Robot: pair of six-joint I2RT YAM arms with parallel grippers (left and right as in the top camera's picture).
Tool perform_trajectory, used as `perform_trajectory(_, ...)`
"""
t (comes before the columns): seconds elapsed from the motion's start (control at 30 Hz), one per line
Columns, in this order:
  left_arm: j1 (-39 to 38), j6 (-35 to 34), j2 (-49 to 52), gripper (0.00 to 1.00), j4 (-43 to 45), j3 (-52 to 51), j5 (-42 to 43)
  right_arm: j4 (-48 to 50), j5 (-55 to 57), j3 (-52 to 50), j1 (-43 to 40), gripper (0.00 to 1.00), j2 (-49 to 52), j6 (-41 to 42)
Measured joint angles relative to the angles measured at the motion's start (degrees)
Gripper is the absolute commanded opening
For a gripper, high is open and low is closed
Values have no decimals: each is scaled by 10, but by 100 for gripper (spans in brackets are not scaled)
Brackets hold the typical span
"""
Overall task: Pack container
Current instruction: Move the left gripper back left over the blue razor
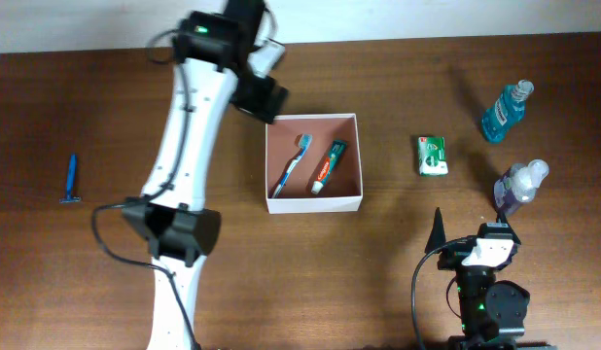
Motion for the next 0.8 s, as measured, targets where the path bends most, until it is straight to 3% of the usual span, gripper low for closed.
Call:
perform_trajectory(0.4, 236, -8, -5, 99, -3, -12, -62, 0, 0, 0, 0, 98, 0, 0)
perform_trajectory(0.6, 347, -6, -5, 99, 0, -103, -63, 0, 0, 0, 0, 98, 0, 0)
perform_trajectory(0.8, 407, 9, -5, 99, 45, -207, -57, 0, 0, 0, 0, 98, 0, 0)
